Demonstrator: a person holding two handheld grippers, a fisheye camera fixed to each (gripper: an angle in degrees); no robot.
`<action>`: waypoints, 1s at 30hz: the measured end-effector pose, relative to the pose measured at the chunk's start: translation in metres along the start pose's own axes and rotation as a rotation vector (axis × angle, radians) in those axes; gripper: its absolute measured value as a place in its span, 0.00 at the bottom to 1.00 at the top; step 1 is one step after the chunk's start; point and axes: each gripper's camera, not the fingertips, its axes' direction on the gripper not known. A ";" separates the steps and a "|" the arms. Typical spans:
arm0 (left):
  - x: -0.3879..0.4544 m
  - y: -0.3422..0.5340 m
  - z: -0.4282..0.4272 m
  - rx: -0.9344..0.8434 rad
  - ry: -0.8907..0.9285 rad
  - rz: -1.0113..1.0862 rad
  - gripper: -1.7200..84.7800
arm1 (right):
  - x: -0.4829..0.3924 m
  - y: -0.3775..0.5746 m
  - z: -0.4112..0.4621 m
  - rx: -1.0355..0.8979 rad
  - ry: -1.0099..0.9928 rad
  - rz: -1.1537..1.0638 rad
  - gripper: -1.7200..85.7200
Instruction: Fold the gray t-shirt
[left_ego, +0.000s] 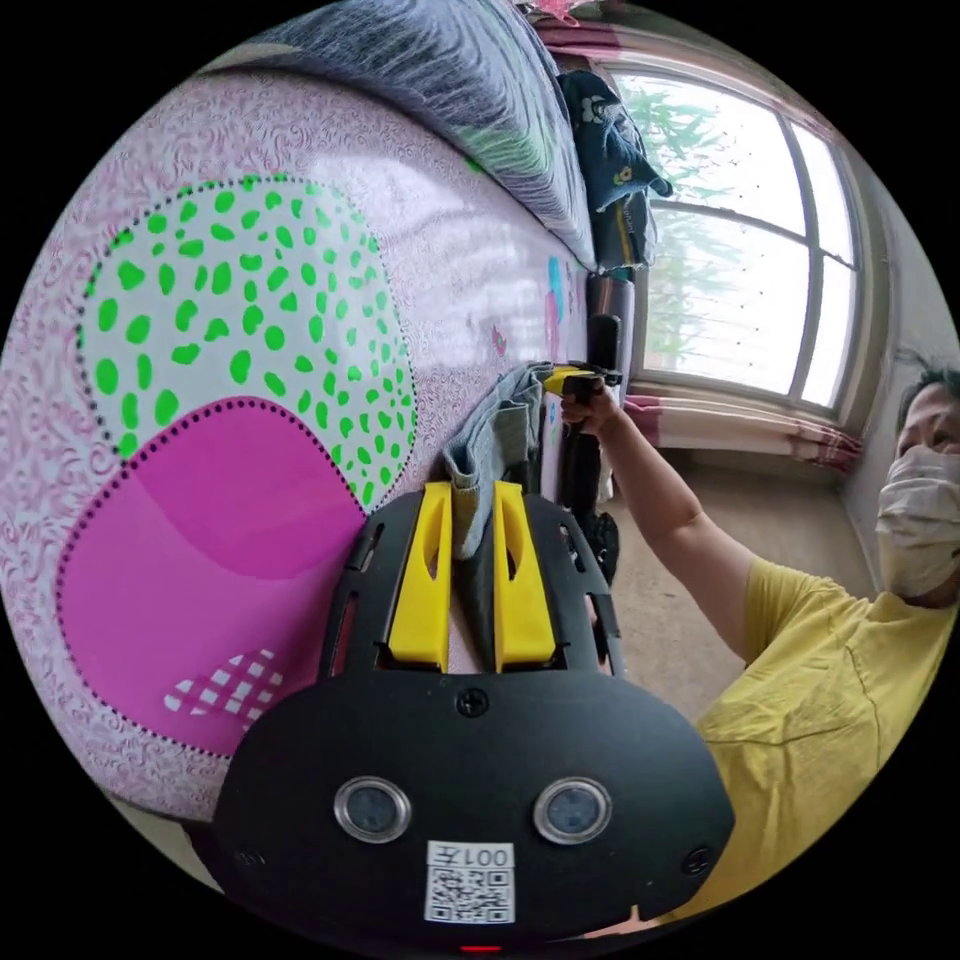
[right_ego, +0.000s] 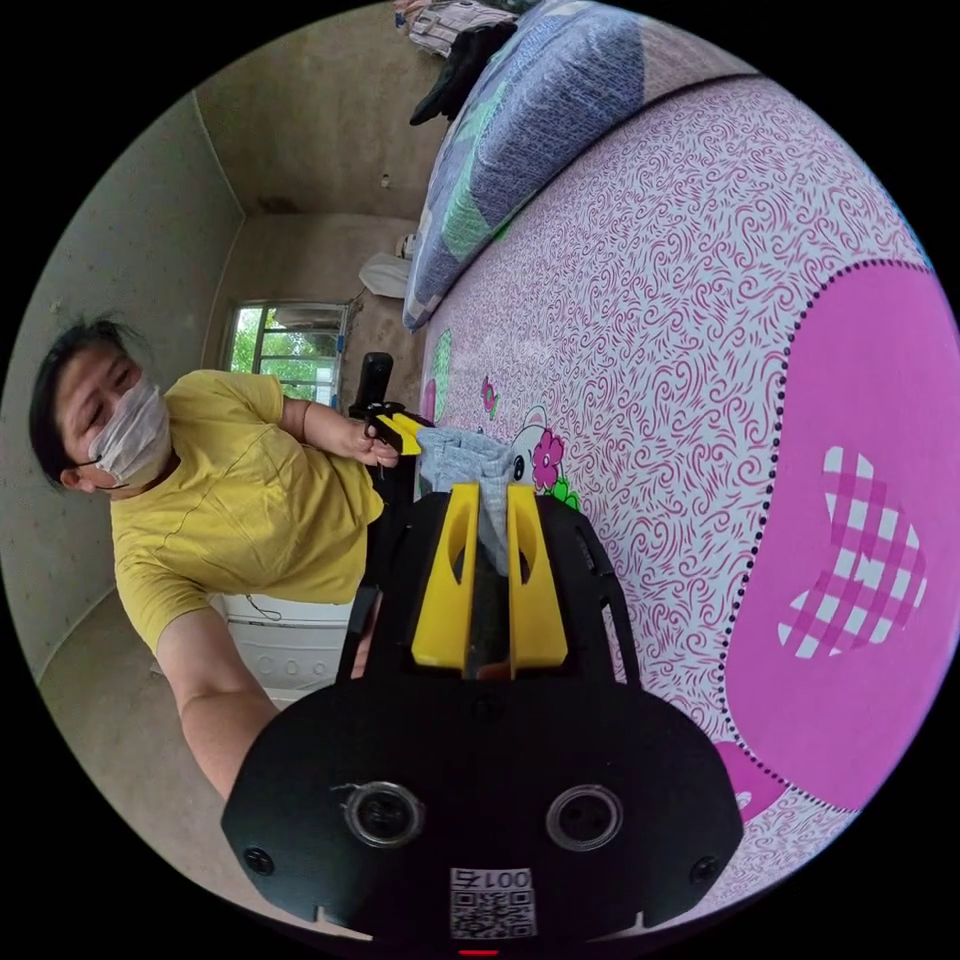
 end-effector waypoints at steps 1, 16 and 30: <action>-0.003 0.001 0.005 -0.022 0.066 -0.020 0.02 | -0.002 0.002 0.000 0.008 -0.007 -0.005 0.04; 0.083 -0.014 -0.034 0.163 -0.131 0.285 0.01 | -0.106 0.009 -0.040 0.255 0.346 -0.168 0.04; 0.193 0.119 0.027 -0.079 -0.095 0.624 0.01 | -0.215 0.102 0.028 0.056 0.303 -0.222 0.05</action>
